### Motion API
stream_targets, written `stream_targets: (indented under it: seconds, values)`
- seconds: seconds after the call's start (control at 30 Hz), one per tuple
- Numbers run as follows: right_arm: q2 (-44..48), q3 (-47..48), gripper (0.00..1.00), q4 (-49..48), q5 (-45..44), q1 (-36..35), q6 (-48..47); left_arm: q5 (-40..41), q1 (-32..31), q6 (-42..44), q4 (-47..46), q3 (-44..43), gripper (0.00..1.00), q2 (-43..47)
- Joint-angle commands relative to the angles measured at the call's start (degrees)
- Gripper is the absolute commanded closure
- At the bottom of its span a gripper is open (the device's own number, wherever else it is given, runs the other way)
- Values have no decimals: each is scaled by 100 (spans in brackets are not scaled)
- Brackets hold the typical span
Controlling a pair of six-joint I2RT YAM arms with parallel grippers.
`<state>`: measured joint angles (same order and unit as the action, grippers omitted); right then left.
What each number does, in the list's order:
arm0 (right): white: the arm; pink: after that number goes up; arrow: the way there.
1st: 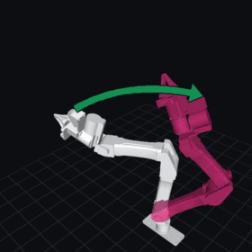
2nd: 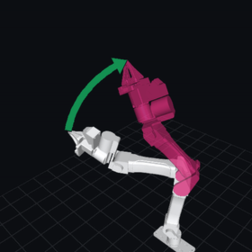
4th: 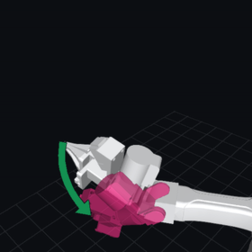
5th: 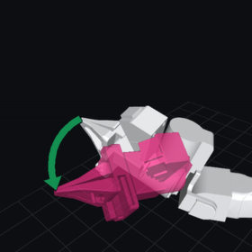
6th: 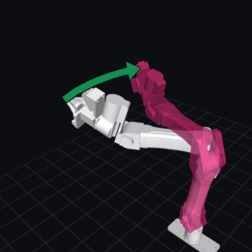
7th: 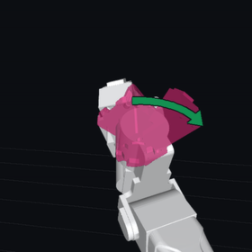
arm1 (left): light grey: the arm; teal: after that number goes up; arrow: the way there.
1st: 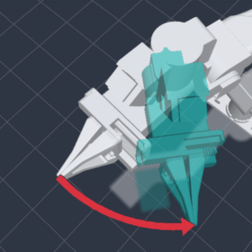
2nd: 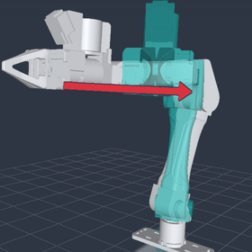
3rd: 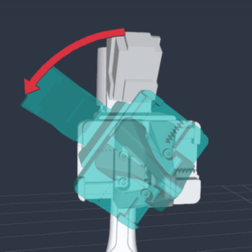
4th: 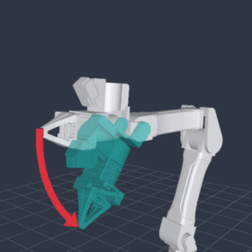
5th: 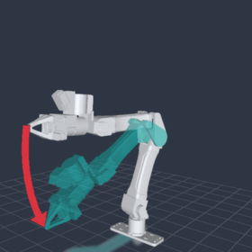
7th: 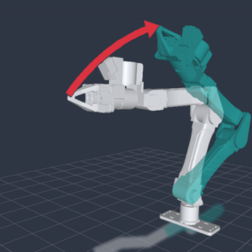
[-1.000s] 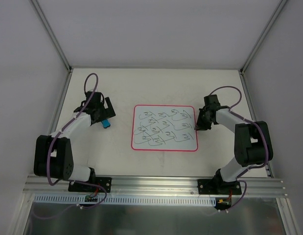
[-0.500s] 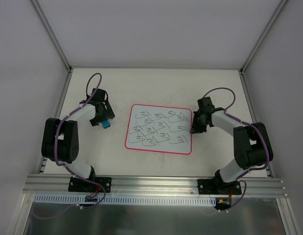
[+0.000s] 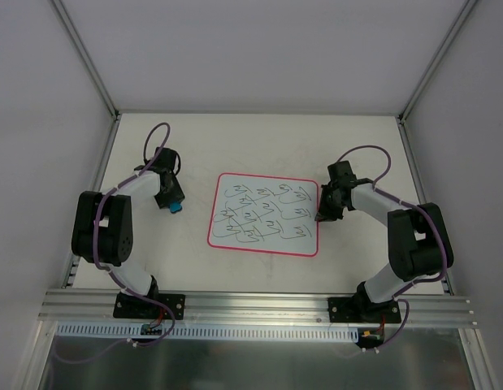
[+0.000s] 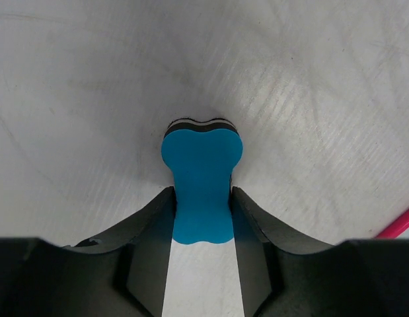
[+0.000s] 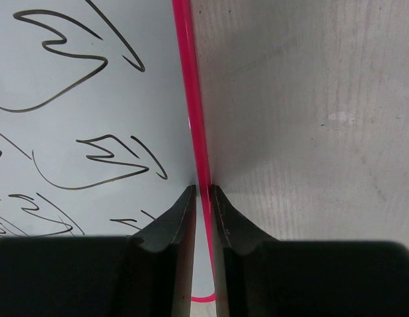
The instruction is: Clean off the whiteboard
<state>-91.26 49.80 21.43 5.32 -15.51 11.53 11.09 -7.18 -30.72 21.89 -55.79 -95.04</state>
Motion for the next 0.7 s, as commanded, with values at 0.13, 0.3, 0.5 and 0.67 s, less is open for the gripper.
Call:
stream_targets:
  seconds: [0.13,0.3,0.5,0.67]
  values:
    - [100,-164,84,221,-189,-40,-10,113,-29,136,140,-187,85,65]
    - [109,-164,85,230,-225,-93,-63,-720,-248,733,131,-511,93,109]
    - [109,-172,85,212,-269,-110,-72,-942,-1083,1252,131,-942,95,30]
    - [83,-129,85,212,-303,-180,-107,-609,-1672,1613,131,-1442,94,-453]
